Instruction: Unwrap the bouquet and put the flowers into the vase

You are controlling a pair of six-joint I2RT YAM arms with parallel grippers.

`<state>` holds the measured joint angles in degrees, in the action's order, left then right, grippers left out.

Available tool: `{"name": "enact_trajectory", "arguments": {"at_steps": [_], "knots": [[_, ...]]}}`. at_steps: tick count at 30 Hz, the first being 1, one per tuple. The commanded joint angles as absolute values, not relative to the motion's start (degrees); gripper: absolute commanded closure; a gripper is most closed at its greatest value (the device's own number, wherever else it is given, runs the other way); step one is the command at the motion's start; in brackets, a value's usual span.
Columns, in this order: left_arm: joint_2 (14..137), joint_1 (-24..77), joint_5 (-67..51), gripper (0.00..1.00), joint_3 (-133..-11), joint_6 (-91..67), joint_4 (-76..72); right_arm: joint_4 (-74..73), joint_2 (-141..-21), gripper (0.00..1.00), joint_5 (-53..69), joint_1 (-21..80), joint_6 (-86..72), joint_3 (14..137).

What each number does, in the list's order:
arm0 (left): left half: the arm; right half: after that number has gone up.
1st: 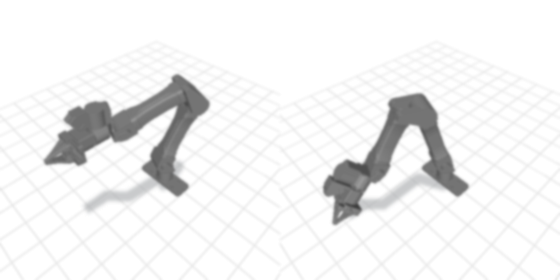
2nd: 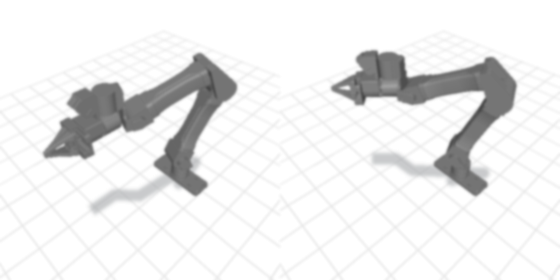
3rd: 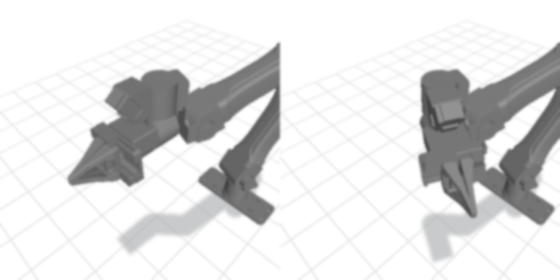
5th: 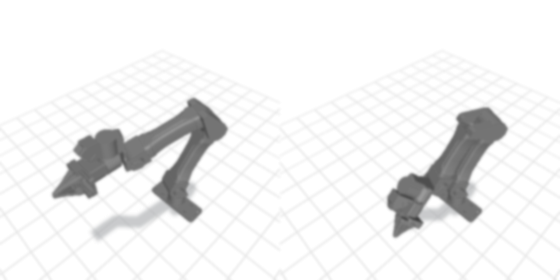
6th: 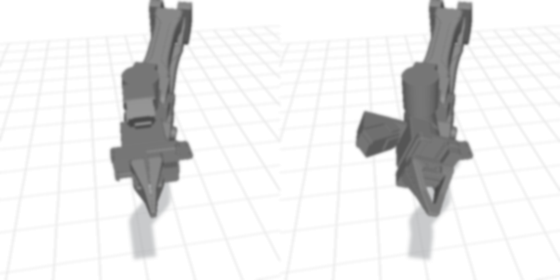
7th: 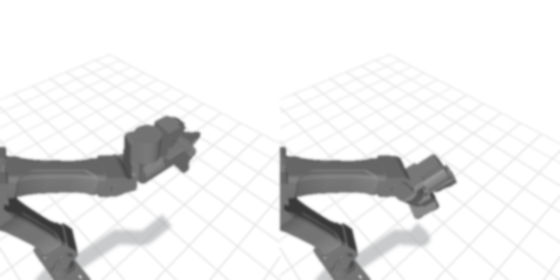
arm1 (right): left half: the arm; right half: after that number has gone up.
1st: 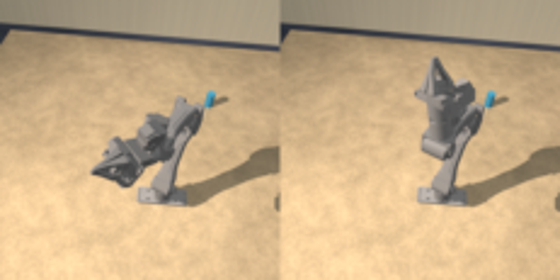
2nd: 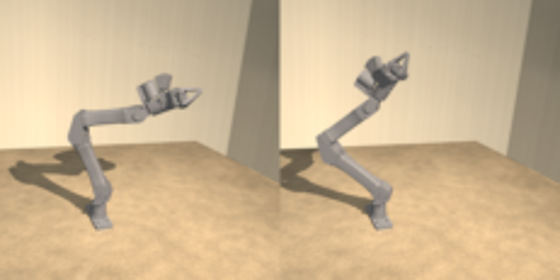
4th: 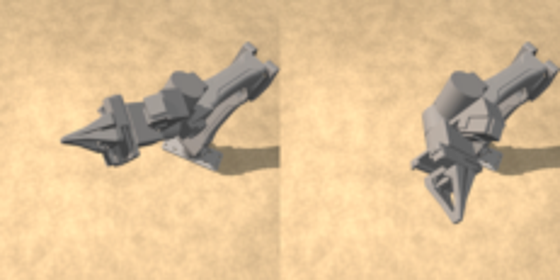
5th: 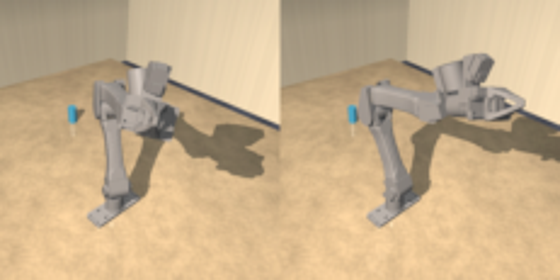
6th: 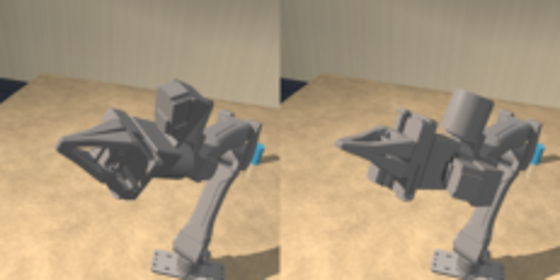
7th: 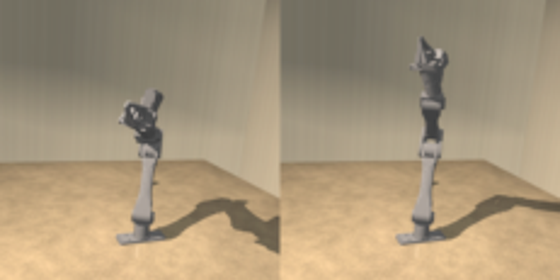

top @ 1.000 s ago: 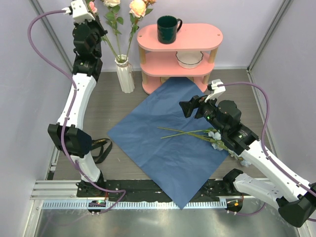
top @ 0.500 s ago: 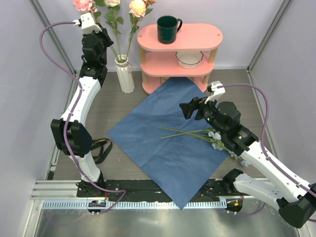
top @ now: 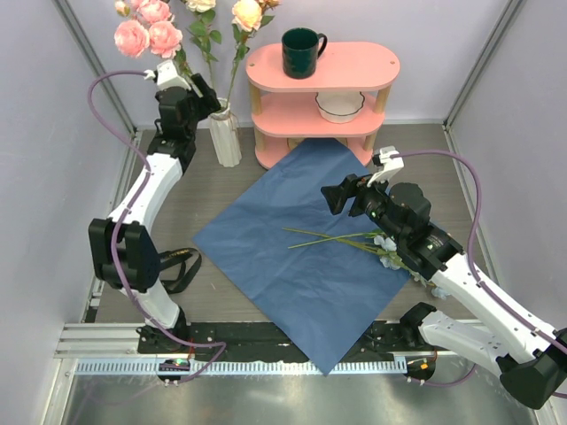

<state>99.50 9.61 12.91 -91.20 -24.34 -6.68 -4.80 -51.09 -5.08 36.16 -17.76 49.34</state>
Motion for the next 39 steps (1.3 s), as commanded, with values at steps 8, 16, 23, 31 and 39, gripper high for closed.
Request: {"name": "enact_trajectory", "arguments": {"at_steps": [8, 16, 23, 31, 39], "knots": [[77.6, 9.2, 2.1, 0.19, -73.0, -41.8, 7.0, -6.0, -57.3, 0.23, -17.0, 36.2, -30.2, 50.0], [74.4, 9.2, -32.6, 0.19, -61.3, -52.1, 3.3, -15.0, -69.5, 0.26, -25.7, 35.6, -49.3, 52.9], [80.2, 9.4, -48.6, 0.19, -61.9, -45.0, 7.8, -32.3, -80.4, 0.32, -28.4, 33.8, -69.6, 58.1], [79.2, 11.5, -47.4, 0.18, -59.9, -35.9, 14.5, -38.2, -83.1, 0.53, -26.5, 28.0, -85.8, 53.1], [76.0, 12.2, -46.9, 0.18, -58.7, -35.3, 14.2, -39.6, -82.1, 0.61, -31.0, 26.8, -92.1, 48.4]]}}
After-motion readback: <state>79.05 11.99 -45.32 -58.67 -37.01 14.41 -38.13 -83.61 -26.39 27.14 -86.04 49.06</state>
